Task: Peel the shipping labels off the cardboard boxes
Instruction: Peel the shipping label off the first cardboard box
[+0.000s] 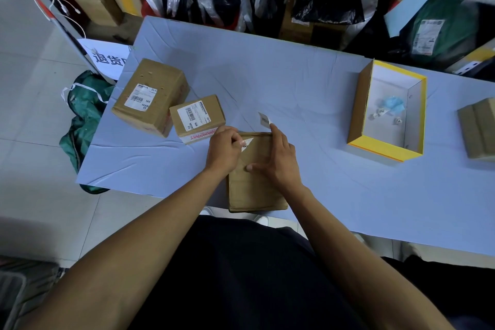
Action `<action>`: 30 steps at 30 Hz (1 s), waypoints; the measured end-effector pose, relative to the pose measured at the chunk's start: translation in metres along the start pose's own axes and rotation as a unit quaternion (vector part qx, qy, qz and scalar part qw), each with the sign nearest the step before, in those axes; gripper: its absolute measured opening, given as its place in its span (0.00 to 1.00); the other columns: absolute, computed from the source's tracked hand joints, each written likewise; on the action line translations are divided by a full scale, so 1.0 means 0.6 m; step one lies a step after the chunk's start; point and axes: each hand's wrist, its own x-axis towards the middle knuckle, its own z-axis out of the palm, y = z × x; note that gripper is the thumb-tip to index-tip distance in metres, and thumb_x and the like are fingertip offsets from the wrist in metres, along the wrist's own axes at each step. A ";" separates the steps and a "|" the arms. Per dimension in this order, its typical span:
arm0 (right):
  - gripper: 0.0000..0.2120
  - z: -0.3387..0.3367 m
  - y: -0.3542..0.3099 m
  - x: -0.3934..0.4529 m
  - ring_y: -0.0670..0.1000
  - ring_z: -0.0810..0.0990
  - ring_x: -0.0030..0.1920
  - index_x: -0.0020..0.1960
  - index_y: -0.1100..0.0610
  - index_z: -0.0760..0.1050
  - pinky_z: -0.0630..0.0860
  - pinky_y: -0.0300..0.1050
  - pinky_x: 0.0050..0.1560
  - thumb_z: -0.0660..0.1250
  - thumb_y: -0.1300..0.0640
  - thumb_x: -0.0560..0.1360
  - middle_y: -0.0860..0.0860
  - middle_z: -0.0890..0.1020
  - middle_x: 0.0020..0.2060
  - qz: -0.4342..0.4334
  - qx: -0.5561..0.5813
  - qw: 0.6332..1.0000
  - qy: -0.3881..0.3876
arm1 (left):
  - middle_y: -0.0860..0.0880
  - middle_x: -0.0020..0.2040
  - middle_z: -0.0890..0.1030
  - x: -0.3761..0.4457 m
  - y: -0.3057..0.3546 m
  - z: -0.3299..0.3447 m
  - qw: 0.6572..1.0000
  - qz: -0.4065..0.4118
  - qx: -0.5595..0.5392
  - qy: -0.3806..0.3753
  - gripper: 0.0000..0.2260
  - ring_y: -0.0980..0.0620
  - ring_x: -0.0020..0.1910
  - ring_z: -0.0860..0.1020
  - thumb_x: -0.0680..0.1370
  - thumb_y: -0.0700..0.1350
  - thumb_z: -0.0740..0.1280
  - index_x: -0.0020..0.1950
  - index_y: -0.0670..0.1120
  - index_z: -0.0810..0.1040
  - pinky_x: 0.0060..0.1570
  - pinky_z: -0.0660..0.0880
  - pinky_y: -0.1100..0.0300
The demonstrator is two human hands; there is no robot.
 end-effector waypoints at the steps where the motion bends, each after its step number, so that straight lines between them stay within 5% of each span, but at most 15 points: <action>1: 0.56 -0.001 0.000 0.000 0.58 0.64 0.69 0.78 0.49 0.50 0.67 0.52 0.65 0.80 0.44 0.61 0.49 0.63 0.74 0.000 0.000 1.000 0.000 | 0.48 0.58 0.78 0.000 0.001 -0.002 1.000 -0.006 -0.006 0.000 0.05 0.55 0.54 0.74 0.76 0.37 0.69 0.40 0.43 0.80 0.51 0.67 0.65; 6: 0.56 -0.003 0.001 0.000 0.58 0.64 0.68 0.78 0.49 0.50 0.68 0.54 0.65 0.79 0.41 0.61 0.49 0.63 0.74 -0.009 0.000 1.000 -0.002 | 0.47 0.56 0.82 0.003 0.003 -0.028 0.992 -0.047 -0.113 0.025 0.05 0.52 0.53 0.78 0.79 0.39 0.65 0.47 0.41 0.80 0.49 0.71 0.65; 10: 0.56 -0.011 0.006 -0.001 0.56 0.63 0.68 0.78 0.49 0.48 0.66 0.54 0.67 0.75 0.34 0.62 0.50 0.64 0.72 -0.034 0.001 0.999 -0.012 | 0.47 0.54 0.82 0.000 -0.012 -0.036 0.992 -0.034 -0.109 0.049 0.11 0.49 0.55 0.79 0.81 0.39 0.58 0.51 0.43 0.81 0.59 0.75 0.50; 12: 0.54 -0.014 0.007 0.001 0.56 0.60 0.70 0.78 0.50 0.47 0.64 0.56 0.70 0.72 0.32 0.64 0.51 0.63 0.73 -0.044 0.024 0.999 -0.016 | 0.47 0.58 0.81 0.000 -0.016 -0.036 0.991 -0.026 -0.125 0.042 0.11 0.49 0.58 0.78 0.81 0.38 0.60 0.59 0.44 0.78 0.62 0.74 0.51; 15: 0.56 -0.016 0.005 0.014 0.55 0.58 0.72 0.79 0.50 0.44 0.61 0.54 0.72 0.74 0.34 0.64 0.51 0.62 0.74 -0.056 0.064 0.996 -0.012 | 0.49 0.70 0.71 -0.004 -0.020 -0.043 0.979 0.005 -0.194 -0.061 0.30 0.53 0.69 0.70 0.76 0.37 0.70 0.75 0.53 0.63 0.64 0.70 0.60; 18: 0.60 -0.016 0.002 0.036 0.53 0.59 0.71 0.79 0.48 0.44 0.62 0.51 0.69 0.78 0.38 0.61 0.50 0.64 0.73 -0.050 0.080 0.995 -0.042 | 0.53 0.71 0.65 -0.001 -0.021 -0.049 0.976 0.036 -0.152 -0.153 0.48 0.59 0.70 0.65 0.69 0.38 0.77 0.76 0.65 0.50 0.57 0.66 0.73; 20: 0.60 -0.012 0.001 0.048 0.53 0.62 0.69 0.78 0.47 0.45 0.65 0.50 0.67 0.80 0.40 0.60 0.51 0.68 0.69 -0.041 0.082 0.993 -0.069 | 0.51 0.70 0.69 0.010 -0.025 -0.049 0.977 0.046 -0.121 -0.171 0.52 0.56 0.68 0.69 0.67 0.38 0.78 0.77 0.65 0.48 0.58 0.71 0.70; 24: 0.52 0.003 0.000 0.057 0.51 0.71 0.60 0.77 0.44 0.52 0.70 0.44 0.58 0.80 0.42 0.62 0.49 0.76 0.57 -0.026 0.112 0.993 -0.034 | 0.54 0.59 0.79 0.027 -0.031 -0.038 0.988 0.040 -0.081 -0.128 0.50 0.53 0.60 0.76 0.66 0.41 0.78 0.78 0.62 0.51 0.63 0.74 0.53; 30: 0.32 0.011 -0.014 0.074 0.48 0.82 0.48 0.73 0.49 0.63 0.78 0.42 0.53 0.72 0.52 0.73 0.47 0.84 0.45 0.016 0.124 0.988 0.087 | 0.58 0.49 0.83 0.028 -0.009 -0.011 0.988 -0.029 -0.150 0.006 0.37 0.61 0.55 0.77 0.72 0.38 0.74 0.77 0.52 0.62 0.53 0.69 0.78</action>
